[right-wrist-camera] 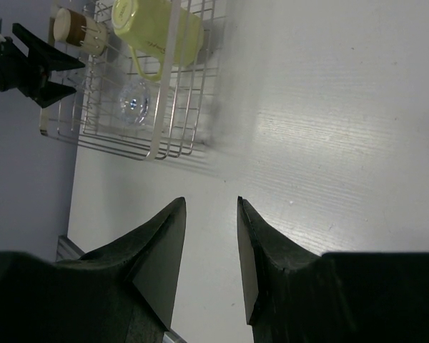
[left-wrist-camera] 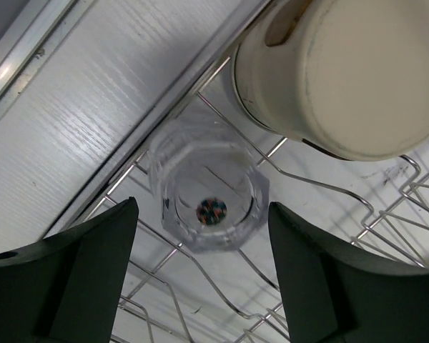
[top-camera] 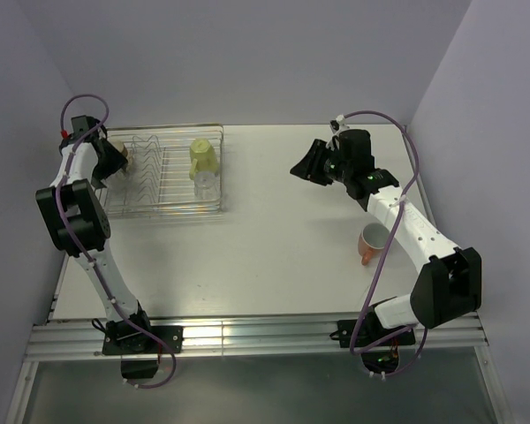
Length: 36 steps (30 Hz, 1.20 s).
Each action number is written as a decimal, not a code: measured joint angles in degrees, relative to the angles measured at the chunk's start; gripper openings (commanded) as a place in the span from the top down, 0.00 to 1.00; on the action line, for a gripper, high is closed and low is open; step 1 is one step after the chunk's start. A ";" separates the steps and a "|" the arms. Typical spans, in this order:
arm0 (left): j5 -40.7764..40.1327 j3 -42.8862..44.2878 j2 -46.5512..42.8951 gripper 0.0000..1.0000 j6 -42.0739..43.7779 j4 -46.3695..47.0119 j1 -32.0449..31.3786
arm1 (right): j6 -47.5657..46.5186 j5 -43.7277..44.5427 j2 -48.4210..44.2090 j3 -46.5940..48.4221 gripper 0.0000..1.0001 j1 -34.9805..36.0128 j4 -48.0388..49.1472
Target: Load the cups into the dish rack
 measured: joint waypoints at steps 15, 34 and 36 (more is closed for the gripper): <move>1.22 -0.33 -1.55 0.20 0.13 0.02 -0.07 | 0.00 -0.09 0.00 0.00 0.58 0.00 -0.07; 2.38 -8.63 -31.61 0.20 0.83 2.05 -13.05 | -1.09 12.22 -2.84 0.02 0.59 -0.09 -11.02; 3.02 -11.21 -36.89 0.20 0.85 4.42 -21.09 | -1.22 15.69 -5.11 -0.13 0.59 -0.15 -13.86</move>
